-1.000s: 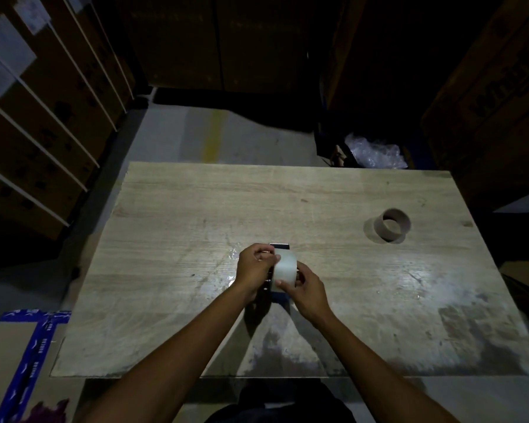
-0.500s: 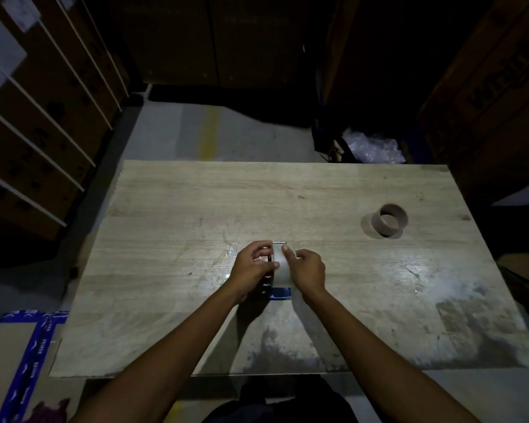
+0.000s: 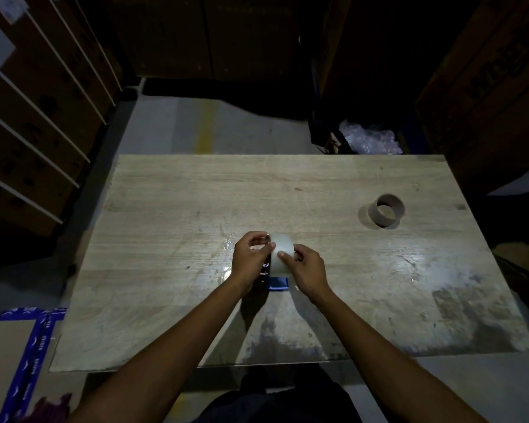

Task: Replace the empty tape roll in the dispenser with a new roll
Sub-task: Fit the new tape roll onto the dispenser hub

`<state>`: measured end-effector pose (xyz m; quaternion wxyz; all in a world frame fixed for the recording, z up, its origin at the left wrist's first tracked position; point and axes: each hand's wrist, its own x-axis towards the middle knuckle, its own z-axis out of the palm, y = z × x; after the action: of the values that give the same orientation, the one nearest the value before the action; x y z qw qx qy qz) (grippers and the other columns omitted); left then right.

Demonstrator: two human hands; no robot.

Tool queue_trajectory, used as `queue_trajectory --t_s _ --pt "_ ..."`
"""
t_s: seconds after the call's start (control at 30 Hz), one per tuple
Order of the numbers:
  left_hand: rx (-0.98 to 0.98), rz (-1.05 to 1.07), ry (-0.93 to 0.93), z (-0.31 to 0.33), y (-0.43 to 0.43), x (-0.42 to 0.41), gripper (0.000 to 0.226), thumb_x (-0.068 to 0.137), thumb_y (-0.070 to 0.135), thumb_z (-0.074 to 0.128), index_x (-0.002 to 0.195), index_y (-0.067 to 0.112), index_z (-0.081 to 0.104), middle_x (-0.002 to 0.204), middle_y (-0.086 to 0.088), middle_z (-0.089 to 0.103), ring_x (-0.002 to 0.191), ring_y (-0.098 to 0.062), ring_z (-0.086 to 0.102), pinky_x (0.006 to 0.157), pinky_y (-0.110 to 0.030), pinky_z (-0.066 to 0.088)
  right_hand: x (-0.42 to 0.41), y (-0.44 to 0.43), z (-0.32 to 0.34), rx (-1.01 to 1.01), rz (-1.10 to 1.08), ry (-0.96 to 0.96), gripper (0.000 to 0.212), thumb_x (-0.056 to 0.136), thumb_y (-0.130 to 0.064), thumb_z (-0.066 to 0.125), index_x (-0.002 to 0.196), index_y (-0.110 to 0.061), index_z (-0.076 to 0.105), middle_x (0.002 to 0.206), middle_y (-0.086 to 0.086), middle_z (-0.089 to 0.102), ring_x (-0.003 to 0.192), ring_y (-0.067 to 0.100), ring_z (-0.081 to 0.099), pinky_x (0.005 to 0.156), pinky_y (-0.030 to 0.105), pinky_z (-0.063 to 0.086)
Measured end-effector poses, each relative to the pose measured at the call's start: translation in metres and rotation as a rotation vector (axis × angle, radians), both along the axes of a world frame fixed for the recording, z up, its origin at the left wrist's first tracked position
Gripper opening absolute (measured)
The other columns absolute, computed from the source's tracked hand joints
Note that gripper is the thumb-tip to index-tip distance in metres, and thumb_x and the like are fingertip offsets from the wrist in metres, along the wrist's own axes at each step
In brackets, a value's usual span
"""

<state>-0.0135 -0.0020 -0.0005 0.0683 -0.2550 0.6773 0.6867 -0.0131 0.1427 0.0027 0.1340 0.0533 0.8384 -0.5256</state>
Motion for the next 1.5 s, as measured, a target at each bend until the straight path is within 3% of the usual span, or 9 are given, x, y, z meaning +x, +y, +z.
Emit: queue_trajectory --t_s 0.1,0.23,0.43,0.67,0.83,0.97,1.17,1.33,1.5 --pt "-0.072 0.023 0.017 -0.001 0.005 0.006 0.021 0.084 0.017 0.073 0.100 0.027 0.064 0.101 -0.002 0.066 0.094 -0.028 0.067 0.073 -0.051 0.062 -0.011 -0.013 0.001 0.130 -0.143 -0.045 0.030 0.088 -0.039 0.069 0.091 -0.009 0.072 0.082 -0.001 0.068 0.075 0.013 0.065 0.061 0.021 0.049" --pt "-0.187 -0.074 0.084 -0.003 0.010 0.014 0.029 0.085 0.016 0.073 0.107 0.029 0.059 0.087 0.002 0.065 0.086 -0.018 0.065 0.077 -0.038 0.060 -0.018 -0.021 0.003 0.127 -0.248 -0.084 0.039 0.089 -0.044 0.066 0.065 -0.014 0.063 0.061 -0.001 0.060 0.060 0.014 0.058 0.053 0.023 0.039" --pt "-0.161 -0.067 0.087 0.001 0.009 0.012 0.027 0.085 0.013 0.073 0.107 0.024 0.062 0.083 -0.010 0.066 0.086 -0.030 0.068 0.079 -0.049 0.059 -0.001 -0.005 0.001 -0.003 -0.019 -0.003 0.028 0.097 -0.028 0.058 0.114 -0.008 0.068 0.102 0.007 0.072 0.092 0.020 0.068 0.082 0.037 0.059" --pt "-0.146 -0.056 0.071 0.003 0.008 0.011 0.029 0.085 0.012 0.072 0.111 0.023 0.064 0.083 -0.005 0.069 0.086 -0.024 0.070 0.077 -0.052 0.060 0.007 0.008 -0.010 0.069 0.161 0.027 0.053 0.086 -0.008 0.068 0.136 -0.017 0.052 0.114 -0.005 0.064 0.098 0.011 0.064 0.076 0.018 0.055" --pt "-0.131 -0.070 0.071 0.005 0.007 0.009 0.026 0.086 0.015 0.072 0.110 0.022 0.066 0.081 -0.004 0.071 0.086 -0.024 0.071 0.074 -0.054 0.061 0.016 0.008 -0.019 0.155 0.123 0.066 0.042 0.086 -0.018 0.071 0.127 -0.014 0.061 0.113 0.001 0.070 0.085 -0.001 0.060 0.063 0.002 0.046" --pt "-0.055 -0.094 0.069 0.004 0.000 0.013 0.027 0.090 0.012 0.067 0.114 0.025 0.065 0.092 -0.008 0.074 0.090 -0.027 0.072 0.071 -0.051 0.062 0.010 0.007 -0.011 0.141 0.100 0.054 0.032 0.092 -0.032 0.066 0.116 -0.012 0.068 0.104 0.002 0.073 0.085 0.007 0.065 0.068 0.009 0.044" --pt "-0.043 -0.196 0.150 0.006 -0.009 0.019 0.050 0.086 0.003 0.071 0.131 0.021 0.058 0.105 -0.005 0.073 0.097 -0.016 0.070 0.072 -0.026 0.060 0.004 -0.005 0.002 0.085 0.014 -0.034 0.032 0.091 -0.033 0.066 0.110 -0.007 0.070 0.098 0.006 0.073 0.087 0.019 0.069 0.079 0.032 0.057" --pt "-0.117 -0.168 0.177 0.007 -0.009 0.014 0.048 0.088 0.005 0.068 0.132 0.020 0.059 0.108 -0.006 0.072 0.101 -0.017 0.068 0.086 -0.032 0.058 0.001 -0.016 0.010 0.113 -0.101 -0.051 0.032 0.090 -0.031 0.068 0.113 -0.008 0.067 0.101 0.008 0.074 0.088 0.019 0.069 0.076 0.026 0.053" --pt "-0.181 -0.144 0.179 0.003 -0.002 0.015 0.039 0.093 0.008 0.062 0.130 0.018 0.060 0.095 -0.016 0.071 0.092 -0.027 0.069 0.085 -0.045 0.058 0.004 -0.015 0.013 0.327 -0.046 0.219 0.046 0.092 -0.030 0.064 0.135 -0.017 0.053 0.114 0.004 0.069 0.096 0.019 0.068 0.081 0.031 0.055"
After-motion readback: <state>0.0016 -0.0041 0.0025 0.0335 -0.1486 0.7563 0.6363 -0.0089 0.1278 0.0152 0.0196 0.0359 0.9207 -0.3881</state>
